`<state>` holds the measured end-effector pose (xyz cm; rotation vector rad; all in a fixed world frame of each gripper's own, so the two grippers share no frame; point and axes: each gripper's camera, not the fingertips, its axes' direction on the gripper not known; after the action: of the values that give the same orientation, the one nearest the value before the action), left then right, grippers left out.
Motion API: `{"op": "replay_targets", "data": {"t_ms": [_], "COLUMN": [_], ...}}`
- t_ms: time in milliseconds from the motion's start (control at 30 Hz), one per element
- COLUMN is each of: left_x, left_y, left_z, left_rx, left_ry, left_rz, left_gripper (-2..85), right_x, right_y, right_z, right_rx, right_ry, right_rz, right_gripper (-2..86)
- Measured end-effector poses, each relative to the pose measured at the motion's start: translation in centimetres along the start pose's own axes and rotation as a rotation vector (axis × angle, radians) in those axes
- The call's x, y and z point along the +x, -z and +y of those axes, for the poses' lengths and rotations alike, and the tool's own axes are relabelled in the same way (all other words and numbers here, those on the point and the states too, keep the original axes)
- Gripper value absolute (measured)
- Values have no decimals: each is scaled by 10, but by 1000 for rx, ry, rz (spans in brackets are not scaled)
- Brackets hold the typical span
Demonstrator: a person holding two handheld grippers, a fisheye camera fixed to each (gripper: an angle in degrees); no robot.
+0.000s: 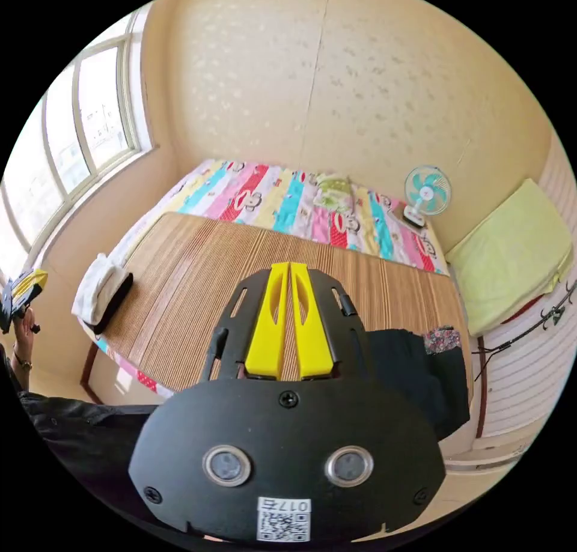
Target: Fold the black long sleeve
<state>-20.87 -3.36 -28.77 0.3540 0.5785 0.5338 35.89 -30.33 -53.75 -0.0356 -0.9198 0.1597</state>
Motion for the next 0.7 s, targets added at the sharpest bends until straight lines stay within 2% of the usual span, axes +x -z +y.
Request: {"op": "replay_targets", "data": {"t_ms": [67, 167, 200, 233, 333, 367, 433, 500, 700], "left_x": [22, 44, 53, 65, 103, 111, 138, 153, 192], "left_y": [-13, -48, -68, -88, -120, -123, -126, -127, -138], "left_z": [-11, -20, -22, -23, -25, -25, -23, -21, -16], "left_rx": [101, 171, 154, 127, 74, 67, 61, 73, 57], "left_ry": [147, 368, 433, 477, 425, 410, 377, 377, 404], "left_rz": [44, 346, 492, 624, 794, 790, 728, 696, 556], "left_gripper": [-2, -5, -6, -6, 0, 2, 4, 4, -5], "right_x": [27, 53, 59, 74, 118, 130, 137, 148, 224], "right_y": [79, 122, 123, 116, 80, 70, 66, 55, -46], "right_z": [38, 97, 107, 126, 171, 185, 193, 184, 127], "right_rx": [255, 356, 327, 218, -148, -228, -216, -229, -393], "right_ry": [-112, -107, -103, -113, -230, -272, -252, -253, -371], "right_rz": [55, 131, 159, 206, 170, 136, 67, 84, -58], "right_gripper": [4, 4, 4, 4, 6, 8, 12, 19, 101]}}
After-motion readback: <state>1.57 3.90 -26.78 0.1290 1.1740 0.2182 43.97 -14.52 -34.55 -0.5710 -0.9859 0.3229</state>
